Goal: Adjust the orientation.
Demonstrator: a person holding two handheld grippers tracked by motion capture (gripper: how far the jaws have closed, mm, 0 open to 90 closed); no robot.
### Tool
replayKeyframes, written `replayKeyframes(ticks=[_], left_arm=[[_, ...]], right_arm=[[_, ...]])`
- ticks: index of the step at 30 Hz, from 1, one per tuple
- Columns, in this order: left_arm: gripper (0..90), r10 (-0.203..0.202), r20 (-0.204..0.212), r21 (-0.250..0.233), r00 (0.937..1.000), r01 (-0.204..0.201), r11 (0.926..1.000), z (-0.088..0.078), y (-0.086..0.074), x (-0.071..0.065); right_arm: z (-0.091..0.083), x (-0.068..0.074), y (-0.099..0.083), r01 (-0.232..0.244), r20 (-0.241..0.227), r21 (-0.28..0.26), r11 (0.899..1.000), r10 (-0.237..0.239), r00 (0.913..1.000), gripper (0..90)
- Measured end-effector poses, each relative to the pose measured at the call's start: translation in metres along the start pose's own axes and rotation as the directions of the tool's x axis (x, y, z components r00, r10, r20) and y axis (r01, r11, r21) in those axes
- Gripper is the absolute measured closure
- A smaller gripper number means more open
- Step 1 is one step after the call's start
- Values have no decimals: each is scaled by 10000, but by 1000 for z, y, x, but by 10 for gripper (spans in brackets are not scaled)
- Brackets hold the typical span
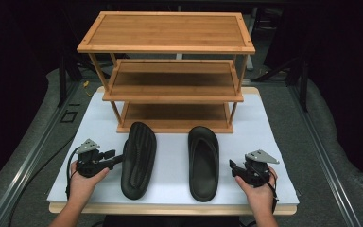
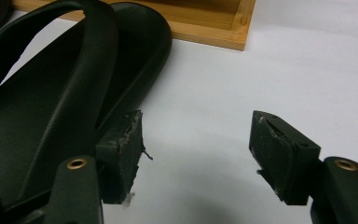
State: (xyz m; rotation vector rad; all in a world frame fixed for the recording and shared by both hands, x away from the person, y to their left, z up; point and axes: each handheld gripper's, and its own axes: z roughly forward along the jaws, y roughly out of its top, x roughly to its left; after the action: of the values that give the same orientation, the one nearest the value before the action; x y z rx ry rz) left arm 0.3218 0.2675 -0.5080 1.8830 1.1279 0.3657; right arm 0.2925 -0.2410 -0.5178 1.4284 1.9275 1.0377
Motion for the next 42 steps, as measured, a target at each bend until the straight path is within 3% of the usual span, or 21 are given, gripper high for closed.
replayKeyframes(ticks=[5,9,15,19,25,29,34,35,37,42], left_arm=[[549,-183,44,-100,9998,183,9998,0,0,-1],[519,-422,308,-344,9986,433,9985,0,5,-4],[464,-140,767,-551,9970,182,9983,5,18,-21],[424,-192,922,-789,9956,266,9965,12,27,-31],[402,-497,1538,-834,9869,631,9945,25,37,-43],[407,-370,1723,-836,9844,521,9951,33,42,-55],[475,-440,2439,-773,9688,647,9949,46,47,-68],[524,-441,2518,-832,9668,670,9943,47,47,-70],[569,-398,2563,-899,9658,648,9938,48,47,-73],[705,-616,3041,-883,9507,925,9918,44,46,-73]], right_arm=[[2,-1,0,-123,33,104,9999,122,9999,347],[2,-1,0,-159,18,99,9998,159,9999,347],[2,-3,0,-392,-15,-13,9992,392,9992,347],[1,-4,0,-458,-54,33,9989,458,9989,346],[-1,-7,0,-624,-108,51,9980,625,9980,346],[0,-8,-1,-669,-120,-11,9978,668,9977,345],[1,-8,-1,-653,-186,54,9978,654,9977,345],[1,-8,-1,-660,-204,100,9978,662,9976,345],[1,-8,-1,-654,-198,132,9978,656,9976,345],[1,-11,-2,-758,-212,140,9970,761,9969,352]])
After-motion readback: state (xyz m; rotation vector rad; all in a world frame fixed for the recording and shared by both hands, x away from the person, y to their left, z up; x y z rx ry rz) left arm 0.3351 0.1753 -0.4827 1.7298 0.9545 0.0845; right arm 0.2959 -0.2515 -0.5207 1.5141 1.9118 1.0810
